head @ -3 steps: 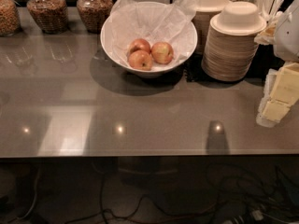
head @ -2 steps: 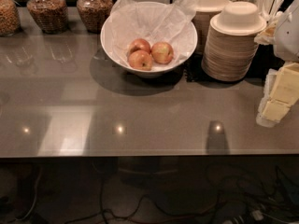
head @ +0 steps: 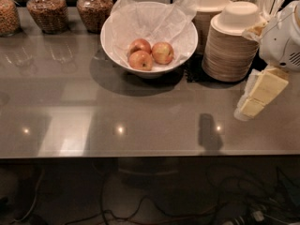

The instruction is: Pick apple from white bowl

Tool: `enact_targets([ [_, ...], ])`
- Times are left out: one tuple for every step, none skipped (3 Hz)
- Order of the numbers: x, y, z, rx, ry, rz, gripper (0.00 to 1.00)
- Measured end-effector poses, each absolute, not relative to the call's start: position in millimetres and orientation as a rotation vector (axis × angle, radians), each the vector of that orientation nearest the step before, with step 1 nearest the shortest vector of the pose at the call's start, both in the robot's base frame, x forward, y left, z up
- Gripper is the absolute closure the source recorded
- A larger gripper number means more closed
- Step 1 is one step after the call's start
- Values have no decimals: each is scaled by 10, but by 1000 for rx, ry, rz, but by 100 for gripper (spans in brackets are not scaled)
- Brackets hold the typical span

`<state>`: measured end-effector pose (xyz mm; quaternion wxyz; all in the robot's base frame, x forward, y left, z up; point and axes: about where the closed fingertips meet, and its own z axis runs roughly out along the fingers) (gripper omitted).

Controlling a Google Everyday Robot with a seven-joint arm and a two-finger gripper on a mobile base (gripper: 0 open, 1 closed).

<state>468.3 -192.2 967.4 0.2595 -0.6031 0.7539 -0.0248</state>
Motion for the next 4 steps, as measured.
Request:
enact_targets([
  [4999,-1719,9663,-1564,1923,-52,0],
  [5406,-1578,9718,-1510,1833,-52,0],
  [5809,-1443,9789,-1493,1764,-69,0],
  [6219,-1297,9858,-1490,1704,-87,0],
])
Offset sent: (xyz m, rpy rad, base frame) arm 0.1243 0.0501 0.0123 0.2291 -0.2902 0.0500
